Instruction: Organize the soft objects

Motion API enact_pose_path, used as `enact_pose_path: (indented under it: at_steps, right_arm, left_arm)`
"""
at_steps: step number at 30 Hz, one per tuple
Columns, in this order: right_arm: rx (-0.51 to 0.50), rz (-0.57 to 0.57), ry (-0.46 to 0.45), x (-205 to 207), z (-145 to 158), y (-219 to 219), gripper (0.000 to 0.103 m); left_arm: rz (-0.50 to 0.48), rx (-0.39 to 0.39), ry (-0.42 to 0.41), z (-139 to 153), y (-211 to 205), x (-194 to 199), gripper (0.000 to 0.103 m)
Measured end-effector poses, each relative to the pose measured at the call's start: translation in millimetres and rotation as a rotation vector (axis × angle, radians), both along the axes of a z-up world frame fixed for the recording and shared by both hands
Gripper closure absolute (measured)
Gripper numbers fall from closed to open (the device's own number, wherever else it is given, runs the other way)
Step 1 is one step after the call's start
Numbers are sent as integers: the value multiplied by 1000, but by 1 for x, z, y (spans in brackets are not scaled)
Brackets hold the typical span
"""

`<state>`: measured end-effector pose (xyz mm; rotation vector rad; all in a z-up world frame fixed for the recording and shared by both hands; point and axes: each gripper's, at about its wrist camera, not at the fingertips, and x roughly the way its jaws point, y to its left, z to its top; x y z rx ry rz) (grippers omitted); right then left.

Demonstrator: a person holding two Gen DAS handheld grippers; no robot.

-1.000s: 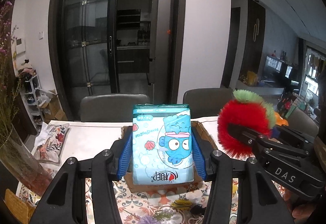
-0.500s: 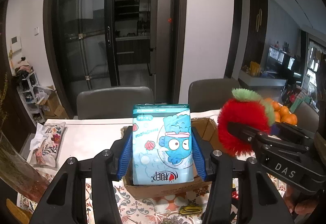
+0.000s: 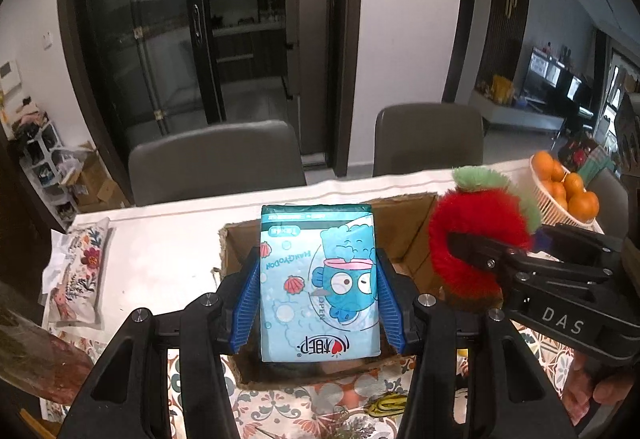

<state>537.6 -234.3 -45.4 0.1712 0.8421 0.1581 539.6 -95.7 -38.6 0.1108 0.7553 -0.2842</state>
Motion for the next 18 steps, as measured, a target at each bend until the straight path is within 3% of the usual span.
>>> enact_pose_path:
  at_steps: [8,11,18]
  right_arm:
    - [23,10,120,30,-23,0,51]
    - [26,-13,133,30,-26,-7,44]
    - [-2,-53,100,19,-15,-14,41]
  left_arm:
    - [-19,38,128,-22,-11,30,50]
    - [-9,41,163,-25,-13,35,34]
    - [25,98,78,-16,-7,22,32]
